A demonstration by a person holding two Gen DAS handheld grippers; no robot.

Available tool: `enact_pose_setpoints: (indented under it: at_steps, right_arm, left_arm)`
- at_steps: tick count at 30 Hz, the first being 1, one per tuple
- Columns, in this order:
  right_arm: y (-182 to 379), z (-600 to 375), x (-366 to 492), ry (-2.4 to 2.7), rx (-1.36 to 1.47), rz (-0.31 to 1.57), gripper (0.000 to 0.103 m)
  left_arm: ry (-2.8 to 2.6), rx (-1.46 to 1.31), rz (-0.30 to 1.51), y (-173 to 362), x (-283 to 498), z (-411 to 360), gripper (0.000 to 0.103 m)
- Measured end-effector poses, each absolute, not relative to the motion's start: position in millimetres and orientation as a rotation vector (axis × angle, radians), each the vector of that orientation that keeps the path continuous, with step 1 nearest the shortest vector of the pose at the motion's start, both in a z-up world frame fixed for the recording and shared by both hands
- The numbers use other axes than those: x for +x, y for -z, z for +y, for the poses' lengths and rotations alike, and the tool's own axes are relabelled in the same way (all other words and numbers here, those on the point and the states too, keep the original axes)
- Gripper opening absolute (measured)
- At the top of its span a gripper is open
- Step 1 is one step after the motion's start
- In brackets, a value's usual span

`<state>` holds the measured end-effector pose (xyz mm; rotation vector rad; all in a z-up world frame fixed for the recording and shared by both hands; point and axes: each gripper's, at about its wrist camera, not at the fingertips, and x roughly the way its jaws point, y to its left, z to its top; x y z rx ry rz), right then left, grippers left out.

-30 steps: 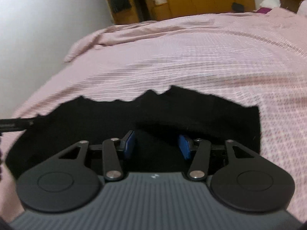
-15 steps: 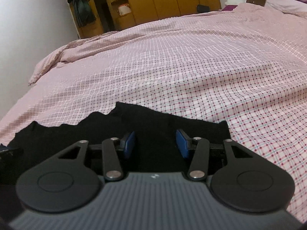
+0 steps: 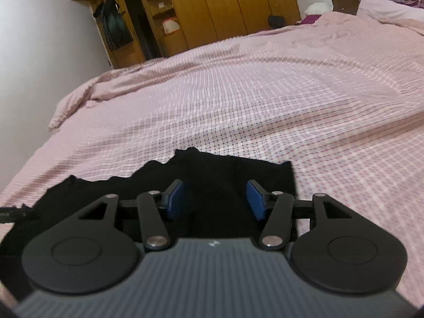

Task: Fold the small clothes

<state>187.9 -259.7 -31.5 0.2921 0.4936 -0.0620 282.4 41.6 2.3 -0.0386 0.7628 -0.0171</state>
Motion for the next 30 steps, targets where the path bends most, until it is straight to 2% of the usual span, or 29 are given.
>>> enact_pose_setpoints:
  at_steps: [6, 7, 8, 10, 20, 30]
  right_arm:
    - [19, -274, 149, 0.114, 0.315, 0.463, 0.056]
    - [19, -277, 143, 0.130, 0.316, 0.461, 0.060]
    - [19, -279, 139, 0.143, 0.314, 0.459, 0.067]
    - [22, -283, 129, 0.155, 0.314, 0.442, 0.072]
    - [59, -292, 116, 0.131, 0.419, 0.541, 0.072]
    - [77, -288, 121, 0.056, 0.450, 0.515, 0.073]
  left_arm:
    - [-0.009, -0.058, 0.781, -18, 257, 53, 0.089]
    - [-0.013, -0.056, 0.782, -19, 253, 54, 0.090]
    - [-0.017, -0.055, 0.784, -20, 249, 55, 0.091]
    - [-0.025, -0.055, 0.791, -20, 241, 57, 0.092]
    - [-0.031, -0.062, 0.844, -5, 219, 58, 0.093]
    - [-0.043, -0.065, 0.880, 10, 222, 61, 0.093]
